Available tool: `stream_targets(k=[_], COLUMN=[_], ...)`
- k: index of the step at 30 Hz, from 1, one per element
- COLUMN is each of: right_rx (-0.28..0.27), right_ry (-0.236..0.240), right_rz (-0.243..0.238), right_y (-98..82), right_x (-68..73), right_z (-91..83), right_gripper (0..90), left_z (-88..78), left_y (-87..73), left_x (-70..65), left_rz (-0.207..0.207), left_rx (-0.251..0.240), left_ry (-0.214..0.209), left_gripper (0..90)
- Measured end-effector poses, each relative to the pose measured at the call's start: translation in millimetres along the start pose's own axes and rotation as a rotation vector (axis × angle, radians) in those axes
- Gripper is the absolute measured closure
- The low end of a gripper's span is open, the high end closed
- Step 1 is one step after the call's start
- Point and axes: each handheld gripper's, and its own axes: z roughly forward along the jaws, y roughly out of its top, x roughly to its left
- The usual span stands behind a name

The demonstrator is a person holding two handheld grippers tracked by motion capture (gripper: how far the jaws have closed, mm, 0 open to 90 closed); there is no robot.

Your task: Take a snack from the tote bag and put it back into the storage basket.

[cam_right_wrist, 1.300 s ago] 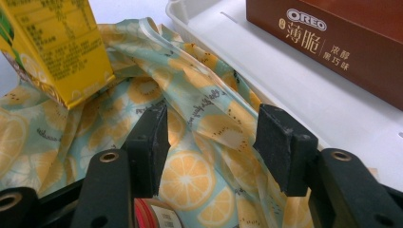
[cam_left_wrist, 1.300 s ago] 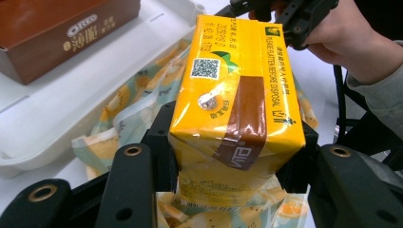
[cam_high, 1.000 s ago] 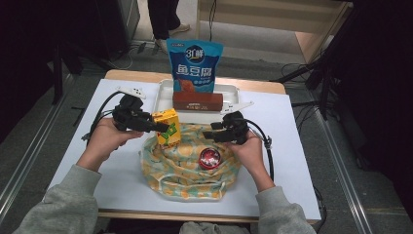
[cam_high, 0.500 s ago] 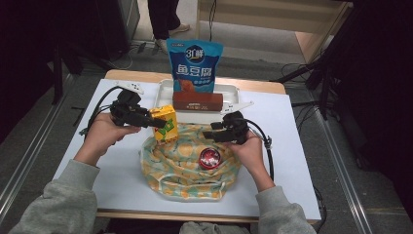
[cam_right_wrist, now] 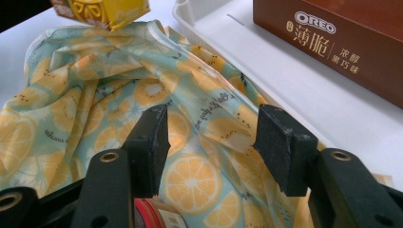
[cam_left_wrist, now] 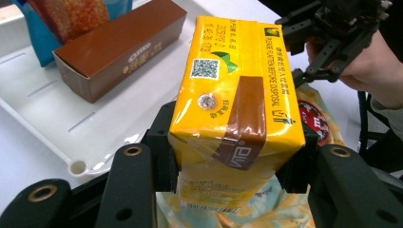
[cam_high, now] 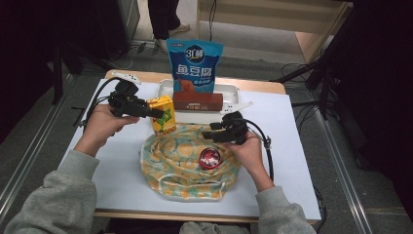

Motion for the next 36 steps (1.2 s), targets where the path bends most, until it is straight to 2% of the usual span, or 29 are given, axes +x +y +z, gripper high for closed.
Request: stream_targets(k=[16,23,31,36], right_rx=[0.005,0.003,0.002,-0.001], right_ry=[0.001,0.001,0.001,0.000], right_rz=[-0.002,-0.006,-0.005,-0.006], right_y=[-0.7,-0.7,-0.8,-0.9], right_x=[0.7,0.9,0.7,0.4], right_z=[1.1,0.2,-0.4,-0.7], right_gripper=[46.2,46.2,46.2,46.2], left_z=[6.1,10.2,18.1,22.6], left_y=[11.0,13.8,12.8,13.1], left_x=[17.8,26.3,42.2,47.6], left_rz=[-0.007,-0.004,-0.041,-0.056], left_rx=[-0.012,-0.029,-0.028,-0.027], left_ry=[0.033,0.022,0.045,0.061], left_gripper=[52.0,52.1,52.2,52.2])
